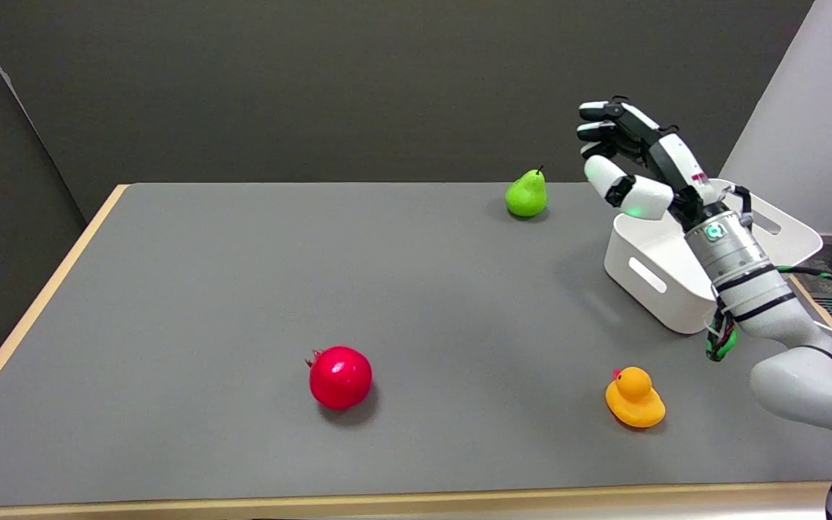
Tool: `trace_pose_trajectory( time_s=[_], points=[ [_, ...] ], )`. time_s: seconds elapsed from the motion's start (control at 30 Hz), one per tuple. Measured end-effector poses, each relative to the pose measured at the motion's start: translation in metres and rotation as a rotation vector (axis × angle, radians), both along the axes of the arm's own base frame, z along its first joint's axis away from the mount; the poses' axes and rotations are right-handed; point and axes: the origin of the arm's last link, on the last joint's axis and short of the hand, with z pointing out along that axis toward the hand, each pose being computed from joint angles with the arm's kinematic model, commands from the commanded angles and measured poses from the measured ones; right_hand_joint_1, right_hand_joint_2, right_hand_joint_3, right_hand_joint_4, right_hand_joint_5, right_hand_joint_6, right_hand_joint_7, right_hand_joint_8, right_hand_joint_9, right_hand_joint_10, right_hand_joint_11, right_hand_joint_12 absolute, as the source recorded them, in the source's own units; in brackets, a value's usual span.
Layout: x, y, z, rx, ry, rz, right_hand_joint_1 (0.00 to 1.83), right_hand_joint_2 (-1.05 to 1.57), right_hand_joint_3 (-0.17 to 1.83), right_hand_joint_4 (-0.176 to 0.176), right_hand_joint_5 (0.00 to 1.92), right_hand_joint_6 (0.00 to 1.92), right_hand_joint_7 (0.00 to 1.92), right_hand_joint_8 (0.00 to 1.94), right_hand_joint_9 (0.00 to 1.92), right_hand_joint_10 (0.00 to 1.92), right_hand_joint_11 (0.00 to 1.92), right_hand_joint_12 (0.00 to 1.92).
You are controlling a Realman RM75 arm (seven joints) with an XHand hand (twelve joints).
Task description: Pick up the yellow duck.
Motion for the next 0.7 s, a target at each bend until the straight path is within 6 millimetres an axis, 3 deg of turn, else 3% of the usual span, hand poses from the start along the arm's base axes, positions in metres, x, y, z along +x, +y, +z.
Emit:
trace_pose_trajectory(
  time_s=[0.17, 0.4, 0.7],
  points=[
    [-0.005, 0.009, 0.009, -0.009, -0.079, 0.030, 0.55, 0.68, 0.96, 0.131, 0.29, 0.60, 0.46, 0.53, 0.47, 0.96, 0.24, 1.33],
    [0.001, 0.026, 0.020, -0.026, -0.167, 0.125, 0.56, 0.69, 0.96, 0.122, 0.28, 0.57, 0.43, 0.49, 0.44, 0.90, 0.17, 1.24],
    [0.006, 0.055, 0.036, -0.071, -0.248, 0.194, 0.58, 0.69, 0.96, 0.123, 0.29, 0.60, 0.44, 0.51, 0.44, 0.92, 0.20, 1.28]
  ],
)
